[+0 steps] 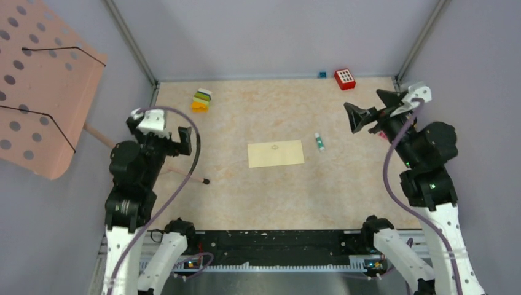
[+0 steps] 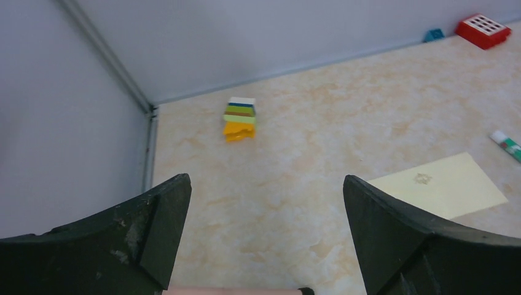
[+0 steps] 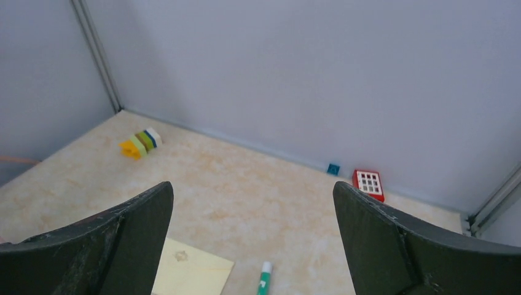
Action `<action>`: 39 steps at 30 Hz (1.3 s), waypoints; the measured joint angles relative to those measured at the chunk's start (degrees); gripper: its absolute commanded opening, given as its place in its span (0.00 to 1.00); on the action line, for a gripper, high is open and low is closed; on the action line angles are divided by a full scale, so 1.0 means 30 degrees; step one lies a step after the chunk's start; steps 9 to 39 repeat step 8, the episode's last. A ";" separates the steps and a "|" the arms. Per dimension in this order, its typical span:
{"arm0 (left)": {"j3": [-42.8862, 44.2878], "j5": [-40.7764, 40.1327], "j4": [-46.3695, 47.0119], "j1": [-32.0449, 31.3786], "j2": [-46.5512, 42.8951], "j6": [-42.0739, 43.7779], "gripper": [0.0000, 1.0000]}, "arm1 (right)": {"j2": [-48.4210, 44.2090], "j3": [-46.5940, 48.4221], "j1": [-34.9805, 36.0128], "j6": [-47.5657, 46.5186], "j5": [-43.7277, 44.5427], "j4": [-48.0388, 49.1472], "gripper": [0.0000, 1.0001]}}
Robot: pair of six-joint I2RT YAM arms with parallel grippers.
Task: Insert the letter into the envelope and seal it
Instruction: Reset both arms
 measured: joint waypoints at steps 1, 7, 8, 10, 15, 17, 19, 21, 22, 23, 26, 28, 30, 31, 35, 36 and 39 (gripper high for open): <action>-0.0408 -0.0911 -0.0160 0.0036 -0.1071 0.0044 0.98 | -0.0488 0.0379 0.0000 0.0138 0.0058 0.0007 0.99; -0.1188 -0.4000 -0.1872 0.0087 -0.5748 0.0182 0.97 | -0.2149 0.2069 0.0000 -0.0058 0.0291 -0.1705 0.99; -0.1450 -0.4248 -0.2055 0.0109 -0.6200 0.0175 0.97 | -0.2368 0.2215 0.0000 -0.0211 0.0423 -0.2142 0.99; -0.1450 -0.4248 -0.2055 0.0109 -0.6200 0.0175 0.97 | -0.2368 0.2215 0.0000 -0.0211 0.0423 -0.2142 0.99; -0.1450 -0.4248 -0.2055 0.0109 -0.6200 0.0175 0.97 | -0.2368 0.2215 0.0000 -0.0211 0.0423 -0.2142 0.99; -0.1450 -0.4248 -0.2055 0.0109 -0.6200 0.0175 0.97 | -0.2368 0.2215 0.0000 -0.0211 0.0423 -0.2142 0.99; -0.1450 -0.4248 -0.2055 0.0109 -0.6200 0.0175 0.97 | -0.2368 0.2215 0.0000 -0.0211 0.0423 -0.2142 0.99; -0.1450 -0.4248 -0.2055 0.0109 -0.6200 0.0175 0.97 | -0.2368 0.2215 0.0000 -0.0211 0.0423 -0.2142 0.99; -0.1450 -0.4248 -0.2055 0.0109 -0.6200 0.0175 0.97 | -0.2368 0.2215 0.0000 -0.0211 0.0423 -0.2142 0.99; -0.1450 -0.4248 -0.2055 0.0109 -0.6200 0.0175 0.97 | -0.2368 0.2215 0.0000 -0.0211 0.0423 -0.2142 0.99; -0.1450 -0.4248 -0.2055 0.0109 -0.6200 0.0175 0.97 | -0.2368 0.2215 0.0000 -0.0211 0.0423 -0.2142 0.99; -0.1450 -0.4248 -0.2055 0.0109 -0.6200 0.0175 0.97 | -0.2368 0.2215 0.0000 -0.0211 0.0423 -0.2142 0.99; -0.1450 -0.4248 -0.2055 0.0109 -0.6200 0.0175 0.97 | -0.2368 0.2215 0.0000 -0.0211 0.0423 -0.2142 0.99; -0.1450 -0.4248 -0.2055 0.0109 -0.6200 0.0175 0.97 | -0.2368 0.2215 0.0000 -0.0211 0.0423 -0.2142 0.99; -0.1450 -0.4248 -0.2055 0.0109 -0.6200 0.0175 0.97 | -0.2368 0.2215 0.0000 -0.0211 0.0423 -0.2142 0.99; -0.1450 -0.4248 -0.2055 0.0109 -0.6200 0.0175 0.97 | -0.2368 0.2215 0.0000 -0.0211 0.0423 -0.2142 0.99; -0.1450 -0.4248 -0.2055 0.0109 -0.6200 0.0175 0.97 | -0.2368 0.2215 0.0000 -0.0211 0.0423 -0.2142 0.99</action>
